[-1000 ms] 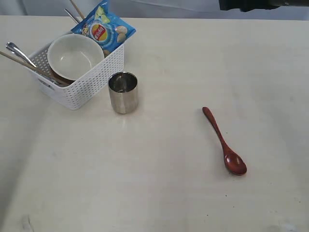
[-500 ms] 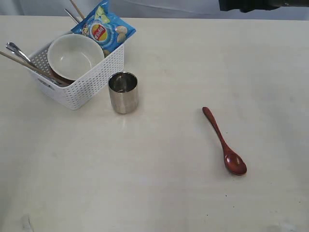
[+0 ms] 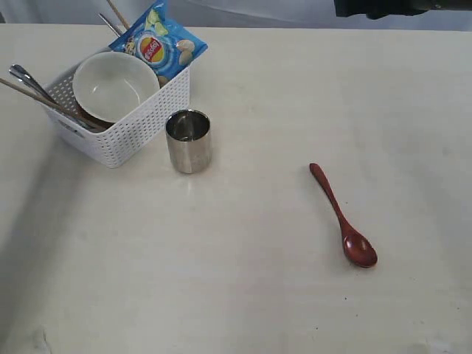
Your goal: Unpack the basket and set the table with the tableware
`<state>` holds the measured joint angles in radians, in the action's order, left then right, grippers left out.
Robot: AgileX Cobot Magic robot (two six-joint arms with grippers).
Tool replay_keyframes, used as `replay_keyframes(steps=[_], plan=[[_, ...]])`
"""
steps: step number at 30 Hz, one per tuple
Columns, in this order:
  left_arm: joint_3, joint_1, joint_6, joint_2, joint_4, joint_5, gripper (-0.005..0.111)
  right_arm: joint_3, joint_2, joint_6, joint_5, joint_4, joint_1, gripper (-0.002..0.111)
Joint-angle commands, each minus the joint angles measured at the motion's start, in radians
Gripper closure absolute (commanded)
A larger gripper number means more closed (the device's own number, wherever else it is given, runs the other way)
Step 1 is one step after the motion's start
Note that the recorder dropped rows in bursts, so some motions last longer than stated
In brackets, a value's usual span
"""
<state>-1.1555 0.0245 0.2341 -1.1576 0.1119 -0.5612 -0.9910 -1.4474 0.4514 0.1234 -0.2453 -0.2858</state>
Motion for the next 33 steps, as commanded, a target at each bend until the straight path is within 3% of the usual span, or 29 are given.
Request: replay_keyframes(steps=[1,6,9,15,19,23,28,30,33], plan=[[-0.122,-0.002,-0.036,-0.180,-0.001,-0.218,0.048,0.004,0.006,0.005,-0.001,-0.001,0.004,0.063],[-0.059,-0.001,-0.031,-0.248,0.018,-0.199,0.050,0.004,0.006,0.005,-0.001,-0.001,0.004,0.063],[0.022,-0.001,0.075,-0.235,0.078,-0.129,0.050,0.004,0.006,0.005,-0.001,-0.001,0.004,0.063],[0.251,-0.001,0.306,-0.184,0.162,0.168,0.050,0.004,0.006,0.005,-0.001,-0.022,0.004,0.063],[0.363,0.007,0.599,-0.174,0.398,0.330,0.050,0.004,0.006,0.005,0.009,-0.028,0.004,0.063],[0.405,0.066,0.879,-0.174,0.604,0.347,0.050,0.004,0.006,0.005,0.009,-0.028,0.004,0.063],[0.442,0.176,0.984,-0.174,0.636,0.370,0.050,0.004,0.006,0.005,0.007,-0.028,0.004,0.063],[0.465,0.194,1.000,-0.174,0.636,0.432,0.050,0.004,0.006,0.005,0.007,-0.028,0.004,0.063],[0.510,0.196,1.034,-0.181,0.636,0.627,0.050,0.004,0.006,0.005,0.006,-0.046,0.004,0.063]])
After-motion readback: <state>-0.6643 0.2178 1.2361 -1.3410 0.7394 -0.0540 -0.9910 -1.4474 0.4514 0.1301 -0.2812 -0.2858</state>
